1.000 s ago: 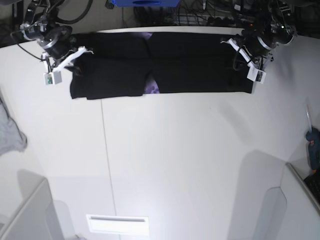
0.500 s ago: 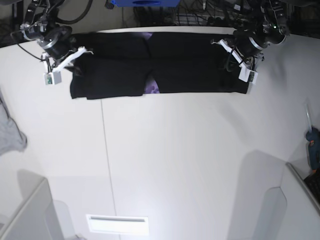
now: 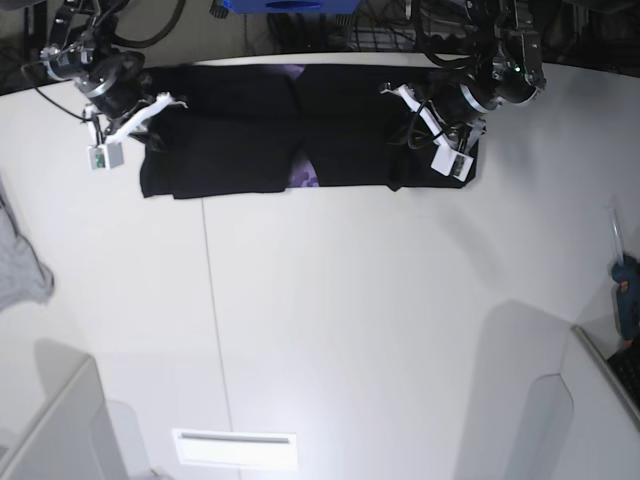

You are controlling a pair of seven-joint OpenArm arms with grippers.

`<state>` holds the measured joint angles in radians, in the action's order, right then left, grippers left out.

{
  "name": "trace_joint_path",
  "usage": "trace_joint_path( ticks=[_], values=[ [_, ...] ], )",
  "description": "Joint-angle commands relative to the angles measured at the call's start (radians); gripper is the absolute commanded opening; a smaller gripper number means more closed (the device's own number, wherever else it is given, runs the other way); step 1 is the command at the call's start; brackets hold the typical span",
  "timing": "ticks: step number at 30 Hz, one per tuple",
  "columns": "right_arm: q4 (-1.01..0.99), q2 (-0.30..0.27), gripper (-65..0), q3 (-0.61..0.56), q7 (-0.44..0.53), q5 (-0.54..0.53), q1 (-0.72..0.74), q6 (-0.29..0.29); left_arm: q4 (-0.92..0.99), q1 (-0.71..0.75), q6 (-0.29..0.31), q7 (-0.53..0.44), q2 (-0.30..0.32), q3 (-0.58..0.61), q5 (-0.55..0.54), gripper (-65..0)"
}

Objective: Fold the T-shirt properly
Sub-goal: 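Fold the strip end with the left gripper toward the right gripper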

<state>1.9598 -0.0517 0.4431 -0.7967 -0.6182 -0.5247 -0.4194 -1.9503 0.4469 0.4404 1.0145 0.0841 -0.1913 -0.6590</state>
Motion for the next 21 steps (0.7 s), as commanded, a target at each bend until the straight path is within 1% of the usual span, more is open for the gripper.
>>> trace_joint_path(
  ticks=[1, 4, 7, 12, 16, 21],
  values=[
    [0.014, -0.009, -65.0, 0.006, 0.020, -0.013, -0.002, -0.002, -0.013, -0.012, 0.001, -0.015, 0.001, 0.017, -0.025, -65.0],
    [0.014, -0.009, -65.0, 0.006, 0.020, -0.013, -0.001, -0.002, -0.013, -0.015, -0.002, -0.015, 0.001, 0.036, -0.025, -65.0],
    [0.014, -0.009, -65.0, 0.006, 0.020, -0.013, 0.001, -0.002, -0.013, -0.018, -0.027, -0.015, 0.000, 0.040, -0.025, -65.0],
    [0.014, -0.009, -65.0, 0.006, 0.020, -0.013, 0.002, 0.000, -0.013, -0.020, -0.028, -0.013, -0.011, 0.042, -0.025, -65.0],
    [0.014, -0.009, -65.0, 0.006, 0.020, -0.013, 0.002, 0.000, -0.013, -0.021, -0.028, 0.043, -0.013, 0.040, -0.025, -65.0],
    [0.014, -0.009, -65.0, 0.006, 0.018, -0.013, 0.011, 0.000, -0.013, -0.033, -0.028, 0.050, -0.013, 0.040, -0.025, -65.0]
  ],
)
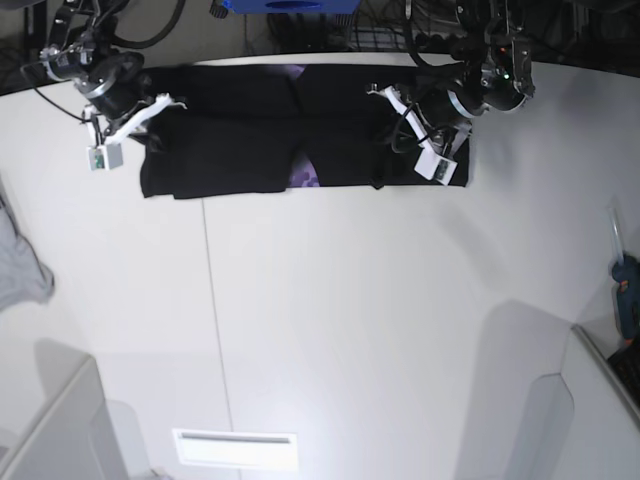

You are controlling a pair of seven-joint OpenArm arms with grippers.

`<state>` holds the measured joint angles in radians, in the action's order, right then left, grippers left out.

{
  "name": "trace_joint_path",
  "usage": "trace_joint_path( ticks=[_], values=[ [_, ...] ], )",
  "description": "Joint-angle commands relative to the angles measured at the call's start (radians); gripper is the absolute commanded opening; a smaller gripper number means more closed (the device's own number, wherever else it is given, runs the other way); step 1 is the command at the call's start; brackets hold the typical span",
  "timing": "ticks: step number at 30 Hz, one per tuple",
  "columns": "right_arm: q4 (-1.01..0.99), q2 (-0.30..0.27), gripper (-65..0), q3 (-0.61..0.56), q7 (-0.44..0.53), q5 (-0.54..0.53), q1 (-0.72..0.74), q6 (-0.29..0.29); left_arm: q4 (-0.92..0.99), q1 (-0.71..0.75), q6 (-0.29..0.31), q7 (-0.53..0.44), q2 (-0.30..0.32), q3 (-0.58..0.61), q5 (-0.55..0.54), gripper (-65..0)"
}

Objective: Fold the T-shirt properly
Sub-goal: 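Fold the strip end with the left gripper toward the right gripper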

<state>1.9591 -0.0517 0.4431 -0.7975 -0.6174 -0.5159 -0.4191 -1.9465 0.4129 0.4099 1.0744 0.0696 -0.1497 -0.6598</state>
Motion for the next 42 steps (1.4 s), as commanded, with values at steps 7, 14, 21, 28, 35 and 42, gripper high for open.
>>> trace_joint_path(
  ticks=[7, 14, 21, 28, 35, 42],
  values=[
    [0.012, -0.009, -65.0, 0.006, 0.017, -0.014, 0.006, -0.001, -0.017, 0.001, 0.002, -0.010, 0.002, -0.001, -0.024, -65.0],
    [-0.011, -0.009, -65.0, 0.006, 0.019, -0.014, 0.007, 0.001, -0.017, 0.001, 0.002, -0.009, 0.003, 0.000, -0.025, -65.0],
    [-0.013, -0.009, -65.0, 0.006, 0.019, -0.014, 0.007, 0.001, -0.015, 0.001, 0.002, -0.009, 0.003, 0.002, -0.025, -65.0],
    [-0.013, -0.009, -65.0, 0.006, 0.019, -0.014, 0.007, 0.001, -0.015, -0.015, 0.002, -0.009, 0.011, 0.094, -0.021, -47.9],
    [-0.013, -0.009, -65.0, 0.006, 0.019, -0.014, 0.004, 0.001, 0.005, -0.042, 0.002, -0.009, 0.005, 0.098, -0.024, -27.0],
    [-0.013, -0.009, -65.0, 0.006, 0.019, -0.014, 0.007, 0.001, -0.012, -0.039, 0.002, -0.009, 0.011, 0.091, -0.025, -25.8]
  ],
)
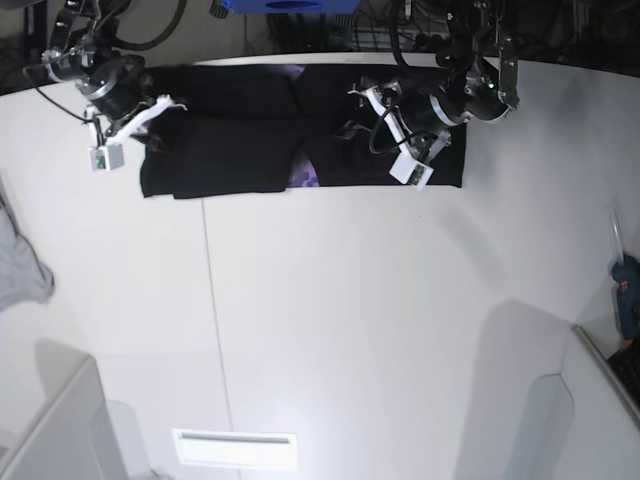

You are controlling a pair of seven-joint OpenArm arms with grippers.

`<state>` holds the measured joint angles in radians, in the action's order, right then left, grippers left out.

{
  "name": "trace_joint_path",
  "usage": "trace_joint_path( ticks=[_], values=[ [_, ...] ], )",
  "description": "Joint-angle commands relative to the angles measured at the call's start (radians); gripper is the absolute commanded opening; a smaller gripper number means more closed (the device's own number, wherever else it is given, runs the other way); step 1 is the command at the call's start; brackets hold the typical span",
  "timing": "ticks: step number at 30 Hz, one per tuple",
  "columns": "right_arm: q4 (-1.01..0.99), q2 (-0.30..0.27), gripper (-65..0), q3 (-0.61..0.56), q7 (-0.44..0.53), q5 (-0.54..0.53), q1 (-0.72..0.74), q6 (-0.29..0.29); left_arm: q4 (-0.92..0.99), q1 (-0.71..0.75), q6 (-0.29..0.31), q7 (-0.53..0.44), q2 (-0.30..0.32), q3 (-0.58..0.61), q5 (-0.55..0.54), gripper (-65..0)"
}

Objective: Fold the T-shirt properly
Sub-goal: 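Fold the strip end with the left gripper toward the right gripper, then regrasp the strip ends with both grippers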

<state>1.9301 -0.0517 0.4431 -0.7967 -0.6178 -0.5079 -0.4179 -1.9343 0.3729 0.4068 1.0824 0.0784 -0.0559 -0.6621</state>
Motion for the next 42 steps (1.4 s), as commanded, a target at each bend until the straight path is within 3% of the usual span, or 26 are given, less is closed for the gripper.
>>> trace_joint_path(
  ticks=[1, 4, 5, 8, 9, 10, 14, 16, 20, 23, 26, 30, 34, 42],
  values=[
    [0.016, -0.009, -65.0, 0.006, 0.018, -0.014, -0.001, 0.000, -0.030, 0.004, 0.005, -0.017, 0.002, -0.008, -0.023, -26.0],
    [0.016, -0.009, -65.0, 0.007, 0.020, -0.020, -0.001, -0.002, -0.041, 0.010, 0.005, -0.017, 0.021, -0.032, -0.023, -29.5],
    [0.018, -0.009, -65.0, 0.007, 0.018, -0.020, -0.001, -0.002, -0.040, 0.015, 0.005, -0.017, 0.027, -0.048, -0.023, -34.4],
    [0.019, -0.009, -65.0, 0.007, 0.015, -0.021, 0.001, -0.003, -0.038, 0.044, 0.005, -0.021, 0.042, -0.134, -0.023, -60.2],
    [0.019, -0.009, -65.0, 0.007, 0.015, -0.021, 0.001, -0.003, -0.038, 0.051, 0.005, -0.021, 0.045, -0.178, -0.023, -65.0],
    [0.019, -0.009, -64.8, 0.010, 0.015, -0.021, 0.001, -0.003, -0.037, 0.053, 0.005, -0.021, 0.045, -0.221, -0.023, -65.0],
    [0.019, -0.004, -30.3, 0.066, -0.023, -0.021, 0.016, -0.005, -0.037, 0.065, 0.024, -0.023, 0.047, -0.425, -0.022, -65.0],
    [0.016, -0.004, -24.9, 0.104, -0.063, -0.021, 0.035, -0.006, -0.035, 0.068, 0.056, -0.023, 0.051, -0.503, -0.018, -65.0],
    [0.015, -0.009, -24.8, 0.147, -0.165, -0.021, 0.079, -0.006, -0.032, 0.081, 0.157, -0.024, 0.080, -0.623, -0.012, -65.0],
    [0.006, -0.010, -24.8, 0.148, -0.229, -0.021, 0.116, -0.008, -0.004, 0.081, 0.182, -0.029, 0.082, -0.704, -0.008, -65.0],
    [-0.033, -0.010, -24.8, 0.148, -0.267, -0.021, 0.150, -0.008, 0.017, 0.087, 0.200, -0.095, 0.082, -0.730, 0.077, -65.0],
    [-0.105, -0.010, -24.6, 0.145, -0.280, -0.021, 0.171, -0.008, 0.072, 0.125, 0.291, -0.238, 0.077, -0.683, 0.230, -65.0],
    [-0.156, -0.010, -24.6, 0.142, -0.281, -0.021, 0.183, -0.009, 0.157, 0.145, 0.291, -0.305, 0.076, -0.657, 0.255, -65.0],
    [-0.166, -0.009, -24.6, 0.139, -0.281, -0.020, 0.176, -0.009, 0.198, 0.134, 0.291, -0.310, 0.076, -0.652, 0.258, -65.0]
  ],
)
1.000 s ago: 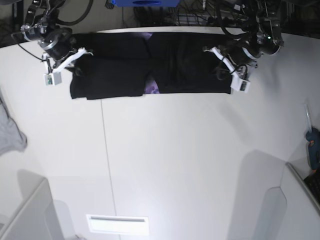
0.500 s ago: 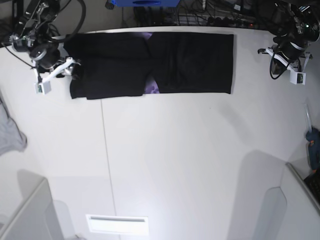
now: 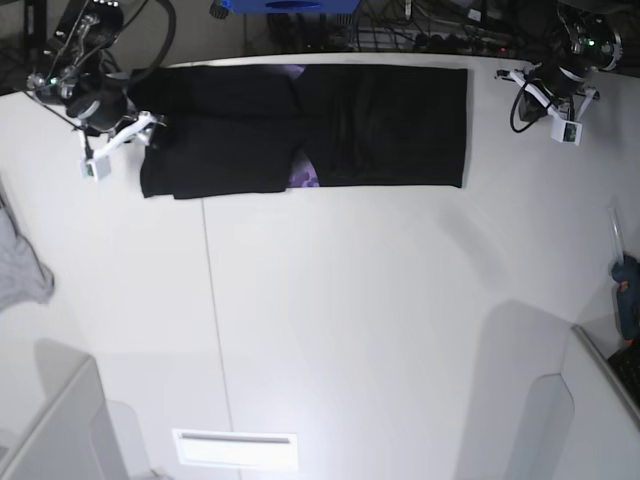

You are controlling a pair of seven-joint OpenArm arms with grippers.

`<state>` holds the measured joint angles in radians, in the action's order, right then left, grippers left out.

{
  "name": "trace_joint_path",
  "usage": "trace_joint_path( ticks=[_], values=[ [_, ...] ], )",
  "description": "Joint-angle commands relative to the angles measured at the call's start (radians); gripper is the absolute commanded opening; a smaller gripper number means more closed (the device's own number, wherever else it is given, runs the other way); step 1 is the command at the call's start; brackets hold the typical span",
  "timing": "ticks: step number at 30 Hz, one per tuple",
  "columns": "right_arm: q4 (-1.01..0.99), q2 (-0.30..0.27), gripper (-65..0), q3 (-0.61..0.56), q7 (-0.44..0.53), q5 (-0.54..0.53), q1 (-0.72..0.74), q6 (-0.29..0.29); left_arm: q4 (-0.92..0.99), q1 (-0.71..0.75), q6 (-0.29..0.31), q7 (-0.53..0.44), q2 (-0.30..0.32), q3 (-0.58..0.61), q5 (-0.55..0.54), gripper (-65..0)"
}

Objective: Fold the T-shirt properly
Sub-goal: 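Regrasp the strip ends with both grippers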

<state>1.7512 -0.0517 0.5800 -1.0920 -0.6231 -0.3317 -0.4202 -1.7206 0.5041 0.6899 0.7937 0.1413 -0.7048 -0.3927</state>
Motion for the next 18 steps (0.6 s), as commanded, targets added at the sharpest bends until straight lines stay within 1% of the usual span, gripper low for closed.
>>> trace_joint_path(
  ticks=[1, 3, 5, 8, 15, 18],
  values=[
    [0.013, -0.007, -24.6, 0.001, 0.014, -0.014, -0.004, -0.007, -0.015, 0.003, 0.008, -0.021, 0.013, 0.015, -0.012, -65.0],
    [0.013, -0.006, -24.6, -0.016, 0.014, -0.014, -0.013, -0.007, -0.015, 0.003, 0.008, -0.021, 0.016, 0.053, -0.012, -65.0],
    [0.013, -0.006, -24.6, -0.058, 0.014, -0.014, -0.024, -0.007, -0.014, 0.003, 0.008, -0.021, 0.014, 0.084, -0.012, -65.0],
    [0.013, -0.001, -24.6, -0.091, 0.019, -0.014, -0.039, -0.007, -0.012, 0.001, 0.008, -0.021, 0.011, 0.107, -0.012, -65.0],
    [0.013, 0.002, -24.6, -0.090, 0.020, -0.014, -0.042, -0.007, 0.011, -0.014, 0.008, -0.021, 0.010, 0.161, -0.010, -65.0],
    [0.011, 0.002, -25.8, -0.088, 0.020, -0.014, -0.039, -0.007, 0.029, -0.025, 0.008, -0.023, 0.010, 0.185, -0.010, -65.0]
  ],
)
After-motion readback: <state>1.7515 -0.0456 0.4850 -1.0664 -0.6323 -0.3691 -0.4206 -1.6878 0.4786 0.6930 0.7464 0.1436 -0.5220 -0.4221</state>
